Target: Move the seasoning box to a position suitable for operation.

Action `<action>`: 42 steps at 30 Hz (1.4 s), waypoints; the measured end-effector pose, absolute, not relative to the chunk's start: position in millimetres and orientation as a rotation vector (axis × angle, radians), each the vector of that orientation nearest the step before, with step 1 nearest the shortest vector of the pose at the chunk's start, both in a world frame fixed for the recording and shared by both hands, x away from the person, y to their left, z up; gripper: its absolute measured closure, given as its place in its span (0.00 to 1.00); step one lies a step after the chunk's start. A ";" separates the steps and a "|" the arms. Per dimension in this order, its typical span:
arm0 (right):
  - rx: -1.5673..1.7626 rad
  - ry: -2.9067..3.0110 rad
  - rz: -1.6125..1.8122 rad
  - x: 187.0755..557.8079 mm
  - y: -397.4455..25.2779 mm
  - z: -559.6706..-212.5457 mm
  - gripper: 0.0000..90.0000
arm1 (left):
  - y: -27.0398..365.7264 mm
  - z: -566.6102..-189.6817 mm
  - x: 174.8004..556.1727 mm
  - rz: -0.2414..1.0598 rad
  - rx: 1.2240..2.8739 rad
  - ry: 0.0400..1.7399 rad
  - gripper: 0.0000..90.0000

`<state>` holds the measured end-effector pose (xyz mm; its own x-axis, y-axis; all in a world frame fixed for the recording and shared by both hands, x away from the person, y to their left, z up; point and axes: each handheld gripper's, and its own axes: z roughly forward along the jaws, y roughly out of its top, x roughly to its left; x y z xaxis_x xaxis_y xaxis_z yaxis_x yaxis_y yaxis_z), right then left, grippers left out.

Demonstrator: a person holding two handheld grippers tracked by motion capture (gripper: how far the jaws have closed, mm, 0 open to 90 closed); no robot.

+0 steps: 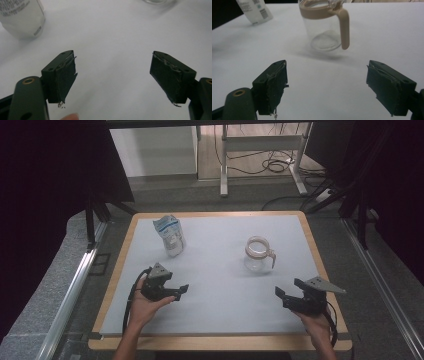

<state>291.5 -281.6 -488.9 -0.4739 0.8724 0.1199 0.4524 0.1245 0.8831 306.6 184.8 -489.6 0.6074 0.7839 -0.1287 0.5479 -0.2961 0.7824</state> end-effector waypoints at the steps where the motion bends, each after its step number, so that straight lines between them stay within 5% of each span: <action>1: 1.282 1.968 1.305 290.7 -282.7 -488.6 0.20 | 187.0 -486.9 307.0 0.340 1.976 1.036 0.22; 18: 1.218 2.010 1.285 297.1 -257.8 -483.3 0.20 | 194.5 -478.8 291.2 0.468 1.940 1.076 0.21; 31: 1.155 1.982 1.329 316.2 -262.5 -438.4 0.19 | 200.9 -492.5 301.3 0.380 1.870 1.146 0.21; 35: 1.127 1.997 1.307 342.7 -247.9 -413.7 0.15 | 198.1 -497.3 299.7 0.365 1.914 1.106 0.21; 42: 1.173 2.089 1.260 395.6 -228.9 -420.2 0.09 | 199.7 -495.6 294.9 0.369 1.919 1.094 0.20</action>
<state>395.6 -228.9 -420.2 -0.5490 0.8337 0.0593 0.4416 0.2291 0.8674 294.9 199.7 -495.6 0.5697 0.8073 -0.1541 0.5486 -0.2338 0.8028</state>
